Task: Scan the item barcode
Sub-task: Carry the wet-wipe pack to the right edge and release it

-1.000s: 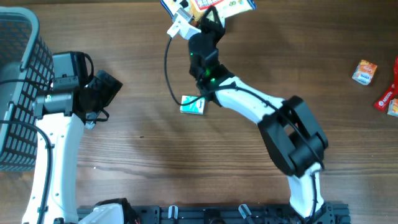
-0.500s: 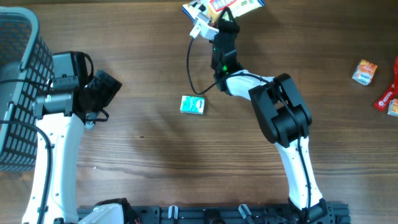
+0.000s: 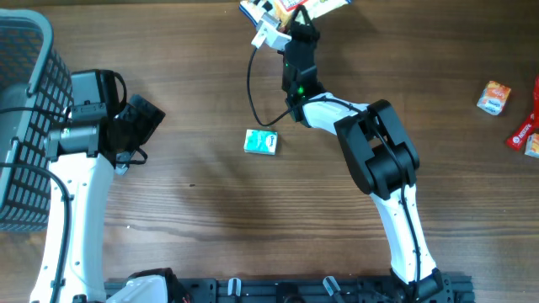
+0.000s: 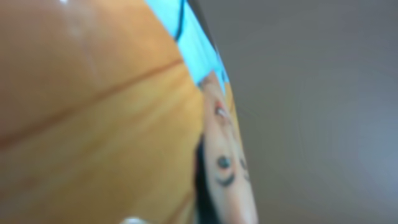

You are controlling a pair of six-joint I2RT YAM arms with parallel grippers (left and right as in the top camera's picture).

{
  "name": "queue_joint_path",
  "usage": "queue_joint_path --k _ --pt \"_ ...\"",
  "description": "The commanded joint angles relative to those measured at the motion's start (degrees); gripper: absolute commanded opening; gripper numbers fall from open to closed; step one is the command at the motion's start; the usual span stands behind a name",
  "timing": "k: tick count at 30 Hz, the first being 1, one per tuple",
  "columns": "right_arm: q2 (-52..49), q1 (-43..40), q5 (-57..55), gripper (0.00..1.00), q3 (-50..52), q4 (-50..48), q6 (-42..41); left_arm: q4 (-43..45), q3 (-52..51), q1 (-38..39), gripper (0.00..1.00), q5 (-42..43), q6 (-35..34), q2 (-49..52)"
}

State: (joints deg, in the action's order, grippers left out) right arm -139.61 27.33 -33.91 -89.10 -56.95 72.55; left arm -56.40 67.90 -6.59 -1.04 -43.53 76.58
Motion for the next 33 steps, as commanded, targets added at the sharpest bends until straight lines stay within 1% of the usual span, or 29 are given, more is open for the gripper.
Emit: queue_joint_path --k 1,6,10,13,14,16,18,19,20,21,24,26,30,31,33 --pt "1.18 -1.55 -4.79 0.04 -1.88 -0.42 -1.73 0.22 1.11 -0.17 1.0 -1.18 1.33 -0.66" --pt "3.89 -6.43 -9.99 0.04 -1.86 -0.33 2.4 0.15 1.11 -0.17 1.0 -1.44 1.33 -0.28" --pt "4.2 -14.58 -21.75 0.04 -1.86 -0.85 1.6 -0.37 1.11 -0.17 1.0 -1.42 1.33 0.79" --pt "4.2 -21.11 -30.82 0.04 -1.86 -0.39 -3.1 -0.92 1.11 -0.17 1.0 -1.42 1.33 1.84" --pt "4.2 -26.14 -36.48 0.04 -1.86 2.08 -6.36 -1.14 1.11 -0.17 1.0 -1.42 1.31 2.58" --pt "4.2 -29.55 -39.04 0.04 -1.86 6.21 -9.57 -1.14 1.11 -0.17 1.0 -1.4 1.29 3.08" --pt "4.17 -33.29 -41.2 0.04 -1.77 12.55 -14.97 -1.11 1.11 -0.17 1.0 -1.33 1.09 3.58" --pt "4.17 -35.19 -41.38 0.04 -1.51 17.66 -18.95 -1.11 1.11 -0.15 1.0 -1.33 1.09 3.78" --pt "4.17 -36.35 -41.27 0.04 -1.42 21.0 -21.22 -1.11 1.11 -0.11 1.0 -1.33 1.11 3.87" --pt "4.17 -38.05 -40.83 0.04 -1.38 26.8 -25.57 -1.11 1.11 -0.11 1.0 -1.33 1.11 3.87" --pt "4.11 -41.22 -39.98 0.04 -1.38 36.61 -34.16 -1.07 1.11 -0.13 1.0 -1.4 1.11 3.87" --pt "4.09 -42.77 -39.69 0.04 -1.38 38.53 -35.85 -1.03 1.11 -0.13 1.0 -1.42 1.11 3.87" --pt "4.11 -45.2 -39.28 0.05 -1.38 38.32 -35.89 -1.03 1.11 -0.13 1.0 -1.42 1.11 3.87" --pt "4.09 -45.59 -39.01 0.15 -1.38 38.36 -35.93 -1.03 1.11 -0.13 1.0 -1.4 1.11 3.87" --pt "4.09 -45.92 -38.91 0.47 -1.38 38.34 -35.93 -1.03 1.11 -0.13 1.0 -1.4 1.11 3.87"
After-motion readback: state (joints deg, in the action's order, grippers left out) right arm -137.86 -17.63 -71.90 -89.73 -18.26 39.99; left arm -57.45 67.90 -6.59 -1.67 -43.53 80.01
